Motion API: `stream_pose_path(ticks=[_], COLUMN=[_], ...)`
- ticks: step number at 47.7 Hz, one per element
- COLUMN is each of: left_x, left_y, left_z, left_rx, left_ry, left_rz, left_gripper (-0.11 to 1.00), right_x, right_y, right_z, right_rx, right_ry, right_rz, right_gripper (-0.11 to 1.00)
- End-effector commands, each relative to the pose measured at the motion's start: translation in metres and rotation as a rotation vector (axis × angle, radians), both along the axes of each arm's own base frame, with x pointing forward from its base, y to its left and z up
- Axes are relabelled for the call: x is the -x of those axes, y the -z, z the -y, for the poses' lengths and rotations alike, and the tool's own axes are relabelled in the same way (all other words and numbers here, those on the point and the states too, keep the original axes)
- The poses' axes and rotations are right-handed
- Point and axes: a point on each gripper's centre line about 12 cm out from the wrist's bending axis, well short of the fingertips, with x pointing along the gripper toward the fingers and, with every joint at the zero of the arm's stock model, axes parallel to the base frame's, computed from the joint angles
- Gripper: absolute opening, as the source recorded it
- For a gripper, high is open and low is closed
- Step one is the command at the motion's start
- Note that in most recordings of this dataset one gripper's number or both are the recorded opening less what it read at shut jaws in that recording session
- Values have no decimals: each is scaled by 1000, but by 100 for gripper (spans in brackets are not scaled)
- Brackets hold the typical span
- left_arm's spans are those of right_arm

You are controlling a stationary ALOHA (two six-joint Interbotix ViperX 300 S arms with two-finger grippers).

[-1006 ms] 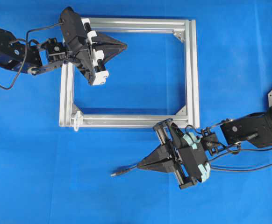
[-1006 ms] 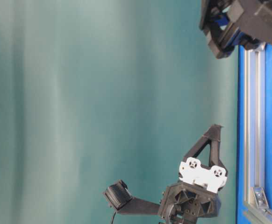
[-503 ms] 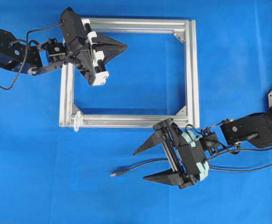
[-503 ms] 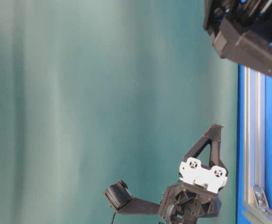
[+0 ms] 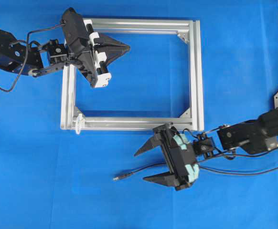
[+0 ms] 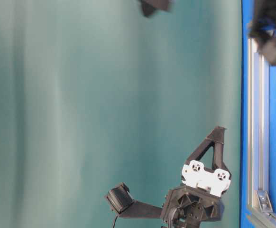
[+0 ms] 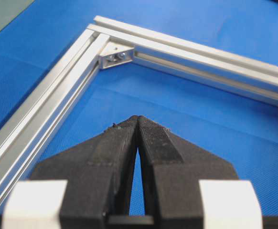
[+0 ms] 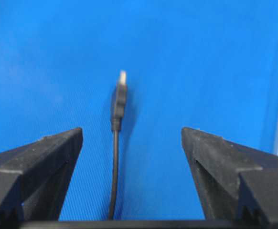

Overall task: Insert the wire through the string loop located on the left side.
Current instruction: 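Open the right gripper and lower it over the black USB cable, then close the right gripper on the cable just behind the USB plug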

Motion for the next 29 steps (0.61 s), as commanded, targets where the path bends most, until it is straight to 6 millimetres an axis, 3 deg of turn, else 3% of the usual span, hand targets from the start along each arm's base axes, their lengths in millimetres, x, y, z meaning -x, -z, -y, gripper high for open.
stream_pose_path(ticks=[1, 12, 20, 25, 29], left_x=[-1, -2, -1, -2, -2], left_y=[-12, -12, -12, -12, -12], left_z=[0, 1, 1, 1, 1], left_rx=[-11, -11, -10, -11, -13], left_ry=[4, 5, 4, 5, 6], left_rz=[35, 35, 35, 35, 35], left_gripper=[0, 0, 0, 0, 0], right_x=[-6, -5, -6, -6, -6], right_y=[-3, 15, 18, 17, 17], right_z=[0, 0, 0, -1, -1], right_rx=[-26, -64, -65, -67, -67], right_ry=[14, 29, 31, 29, 28], right_rz=[27, 9, 6, 14, 16], right_gripper=[87, 87, 83, 74, 60])
